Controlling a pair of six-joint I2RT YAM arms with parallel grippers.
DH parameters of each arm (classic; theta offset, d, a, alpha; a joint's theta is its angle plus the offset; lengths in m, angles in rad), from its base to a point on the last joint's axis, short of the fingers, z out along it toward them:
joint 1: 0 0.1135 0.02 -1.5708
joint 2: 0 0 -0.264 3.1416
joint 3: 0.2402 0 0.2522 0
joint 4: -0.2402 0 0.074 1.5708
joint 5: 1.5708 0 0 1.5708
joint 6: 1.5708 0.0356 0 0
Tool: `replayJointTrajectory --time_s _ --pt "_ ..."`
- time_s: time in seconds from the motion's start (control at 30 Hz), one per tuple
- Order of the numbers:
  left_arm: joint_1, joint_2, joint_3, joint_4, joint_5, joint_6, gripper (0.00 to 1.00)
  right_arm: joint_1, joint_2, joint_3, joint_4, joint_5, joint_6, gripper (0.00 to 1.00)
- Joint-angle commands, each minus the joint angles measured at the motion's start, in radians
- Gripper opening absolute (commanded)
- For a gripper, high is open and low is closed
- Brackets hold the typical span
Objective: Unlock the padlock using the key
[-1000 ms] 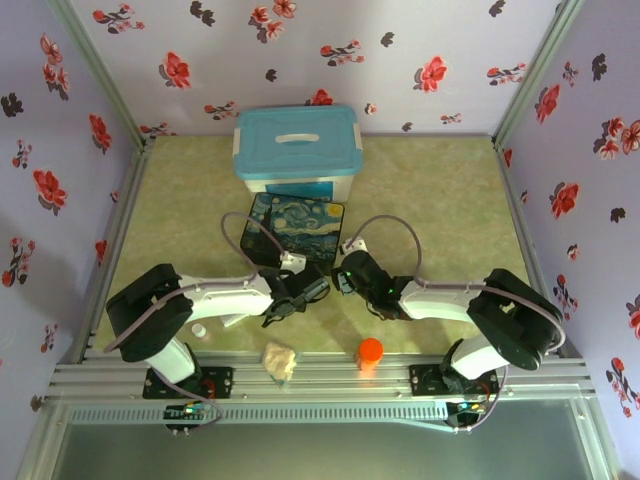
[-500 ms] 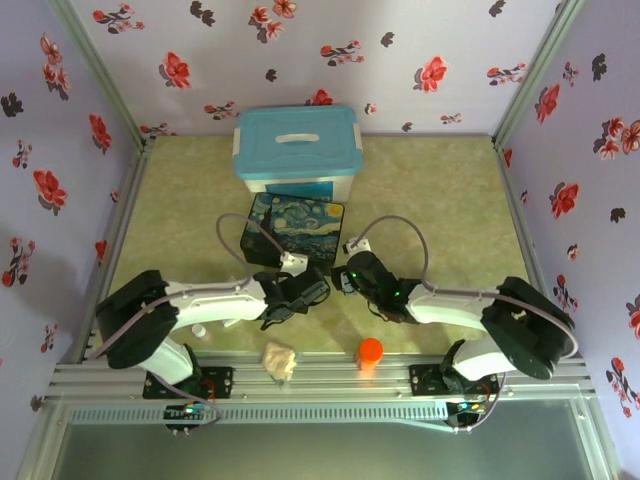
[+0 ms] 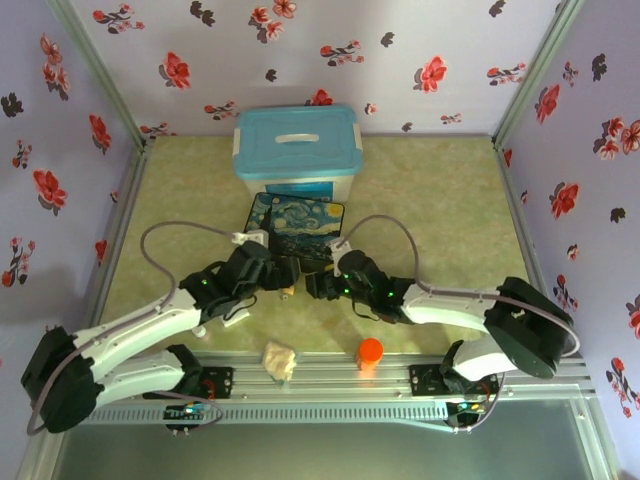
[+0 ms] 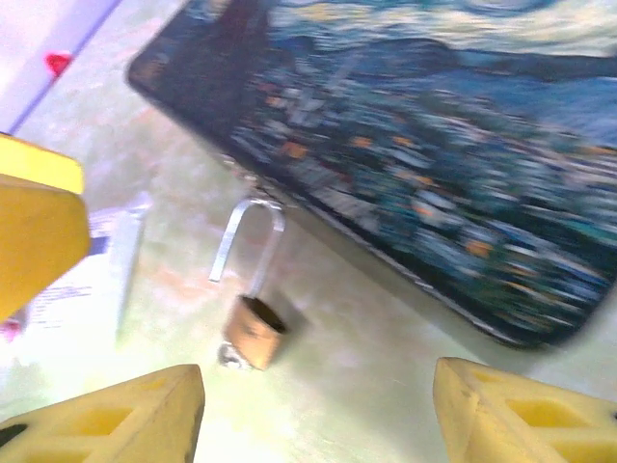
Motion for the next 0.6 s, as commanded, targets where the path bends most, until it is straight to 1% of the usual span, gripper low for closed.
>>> replayJointTrajectory --time_s 0.0,0.07,0.13,0.3,0.47,0.57 --pt "0.073 -0.067 -0.058 0.057 0.113 0.009 0.96 0.031 0.07 0.088 -0.004 -0.025 0.045 0.62" --pt "0.107 -0.1 -0.088 0.086 0.132 0.001 0.91 0.039 0.12 0.114 0.008 -0.018 0.08 0.6" --pt "0.126 -0.114 -0.102 0.09 0.133 0.01 0.9 0.044 0.17 0.126 0.054 -0.018 0.119 0.58" --pt "0.151 -0.109 -0.105 0.074 0.146 0.006 0.92 0.059 0.287 0.15 0.121 0.007 0.217 0.53" --pt "0.164 -0.112 -0.109 0.067 0.146 0.014 0.92 0.072 0.355 0.166 0.124 0.053 0.262 0.49" --pt "0.165 -0.11 -0.11 0.07 0.146 0.013 0.92 0.076 0.378 0.185 0.114 0.057 0.256 0.48"
